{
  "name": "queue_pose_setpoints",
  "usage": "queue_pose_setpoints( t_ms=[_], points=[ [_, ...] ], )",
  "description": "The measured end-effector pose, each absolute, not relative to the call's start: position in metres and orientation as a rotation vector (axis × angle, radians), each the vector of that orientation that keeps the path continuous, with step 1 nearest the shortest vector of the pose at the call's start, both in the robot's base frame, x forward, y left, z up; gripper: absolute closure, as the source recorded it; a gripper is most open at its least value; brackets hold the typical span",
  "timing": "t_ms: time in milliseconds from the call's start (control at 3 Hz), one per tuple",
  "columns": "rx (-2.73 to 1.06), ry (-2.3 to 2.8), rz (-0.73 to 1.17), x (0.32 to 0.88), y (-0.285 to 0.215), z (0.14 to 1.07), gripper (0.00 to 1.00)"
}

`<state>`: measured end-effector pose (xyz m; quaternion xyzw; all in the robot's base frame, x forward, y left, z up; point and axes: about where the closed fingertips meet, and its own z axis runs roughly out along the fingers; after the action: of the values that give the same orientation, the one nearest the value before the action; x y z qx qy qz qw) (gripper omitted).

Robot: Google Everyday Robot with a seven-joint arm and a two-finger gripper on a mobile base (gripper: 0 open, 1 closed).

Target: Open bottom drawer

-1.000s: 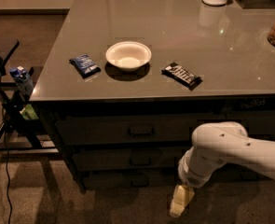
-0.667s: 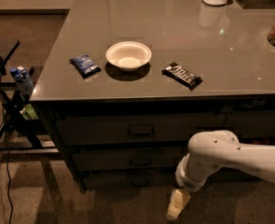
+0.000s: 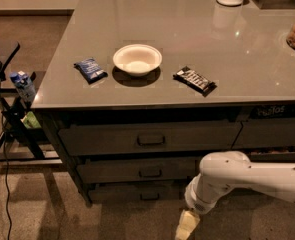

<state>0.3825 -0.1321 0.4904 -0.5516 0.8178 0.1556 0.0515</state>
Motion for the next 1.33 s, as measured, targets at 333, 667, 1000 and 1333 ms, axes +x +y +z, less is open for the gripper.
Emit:
queue_pose_setpoints(
  t_ms=[333, 667, 1000, 1333],
  points=[
    [-1.630, 2.497, 0.561, 0.380, -0.123, 0.432, 0.00],
    [-1.588, 2.507, 0.648, 0.377, -0.113, 0.381, 0.00],
    [-1.592, 2.511, 0.641, 0.374, -0.112, 0.380, 0.00],
    [-1.562, 2.481, 0.635, 0.387, -0.111, 0.357, 0.00]
  ],
)
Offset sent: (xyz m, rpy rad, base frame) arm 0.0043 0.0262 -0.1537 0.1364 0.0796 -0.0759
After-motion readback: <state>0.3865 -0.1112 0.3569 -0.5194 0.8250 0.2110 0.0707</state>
